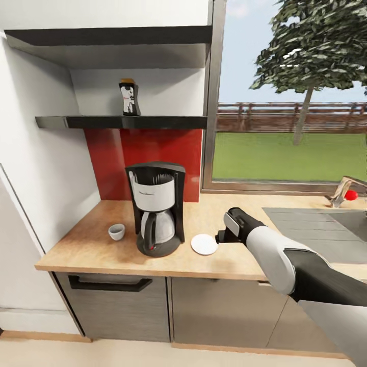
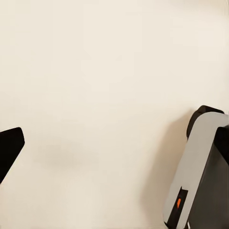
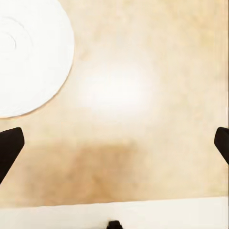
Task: Set up a coffee station on the kitchen countertop: keep the coffee maker on the countertop, move the bottle of coffee from the kitchen shelf to the counter next to the coffee maker, place a paper coffee filter on top of the coffee maker, put the saucer next to the coffee maker with the coffee cup on the saucer, and place the electric kettle next to the coffee maker.
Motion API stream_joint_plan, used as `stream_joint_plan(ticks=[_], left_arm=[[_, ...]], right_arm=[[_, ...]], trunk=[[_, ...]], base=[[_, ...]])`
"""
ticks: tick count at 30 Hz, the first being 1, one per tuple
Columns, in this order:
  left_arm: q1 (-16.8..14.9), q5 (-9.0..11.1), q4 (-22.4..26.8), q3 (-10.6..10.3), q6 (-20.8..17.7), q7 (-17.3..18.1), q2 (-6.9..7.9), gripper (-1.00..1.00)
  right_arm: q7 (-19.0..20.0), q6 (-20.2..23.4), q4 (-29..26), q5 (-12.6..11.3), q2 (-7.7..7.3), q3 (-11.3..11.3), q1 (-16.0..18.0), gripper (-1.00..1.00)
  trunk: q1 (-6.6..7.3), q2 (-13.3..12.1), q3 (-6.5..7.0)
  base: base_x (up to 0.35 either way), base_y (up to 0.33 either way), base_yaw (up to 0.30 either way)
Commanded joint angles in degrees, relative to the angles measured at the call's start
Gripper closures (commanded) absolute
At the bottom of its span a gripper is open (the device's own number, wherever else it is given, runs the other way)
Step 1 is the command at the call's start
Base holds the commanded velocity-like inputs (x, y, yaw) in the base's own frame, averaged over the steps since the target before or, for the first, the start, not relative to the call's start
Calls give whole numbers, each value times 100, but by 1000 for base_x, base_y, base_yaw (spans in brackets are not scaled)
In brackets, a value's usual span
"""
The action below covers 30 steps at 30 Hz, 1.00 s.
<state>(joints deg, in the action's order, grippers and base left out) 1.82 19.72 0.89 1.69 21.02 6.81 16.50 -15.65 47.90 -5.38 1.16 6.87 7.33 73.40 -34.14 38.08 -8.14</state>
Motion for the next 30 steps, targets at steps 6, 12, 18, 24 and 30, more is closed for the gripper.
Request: stream_joint_plan(ticks=[6,12,18,24,30], left_arm=[[3,49,8,16,-2,48,2,-100],[0,51,8,16,-2,48,3,-100],[2,42,8,17,8,48,0,-100],[1,32,8,16,7,49,-9,-100],[1,19,18,16,9,50,-14,-100]], right_arm=[[-39,-38,0,-4,-74,50,4,-100],[-37,-92,9,-13,-136,50,1,-100],[-35,-211,193,-18,-276,50,4,-100],[141,-435,519,-23,-646,50,1,-100],[337,-650,712,-27,-1059,50,-106,-100]], trunk=[[2,8,-9],[2,8,-9],[2,8,-9],[2,8,-9],[2,8,-9]], base=[[-327,0,-10],[-320,1,-59],[-65,3,-280],[-4,0,-299],[0,0,-300]])
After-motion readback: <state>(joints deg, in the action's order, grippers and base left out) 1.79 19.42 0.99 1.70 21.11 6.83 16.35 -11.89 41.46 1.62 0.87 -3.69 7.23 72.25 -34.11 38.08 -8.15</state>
